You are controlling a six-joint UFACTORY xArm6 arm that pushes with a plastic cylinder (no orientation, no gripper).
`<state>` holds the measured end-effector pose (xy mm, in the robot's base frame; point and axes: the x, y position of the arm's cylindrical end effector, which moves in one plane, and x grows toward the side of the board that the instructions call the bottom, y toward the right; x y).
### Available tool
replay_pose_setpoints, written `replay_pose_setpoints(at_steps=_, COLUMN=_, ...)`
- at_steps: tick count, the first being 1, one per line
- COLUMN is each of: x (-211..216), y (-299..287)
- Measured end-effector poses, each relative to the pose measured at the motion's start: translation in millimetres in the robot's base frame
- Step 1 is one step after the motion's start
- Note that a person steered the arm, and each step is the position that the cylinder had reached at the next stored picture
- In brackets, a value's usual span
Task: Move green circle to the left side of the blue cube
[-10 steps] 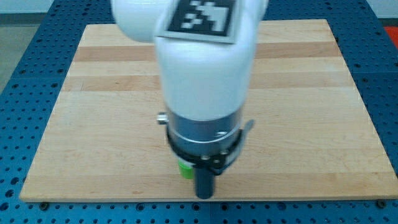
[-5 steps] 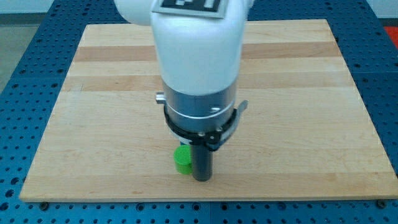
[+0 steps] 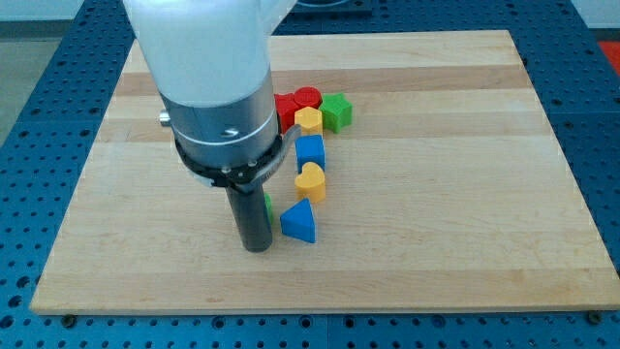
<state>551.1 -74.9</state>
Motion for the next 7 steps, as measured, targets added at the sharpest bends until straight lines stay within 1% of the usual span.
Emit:
replay_pose_setpoints(at_steps=3, x=-46.8, y=-6.2)
replay_pose_setpoints(at_steps=5, x=-48.3, y=-31.1)
replay_pose_setpoints(at_steps=7, x=-65.0, y=-31.1)
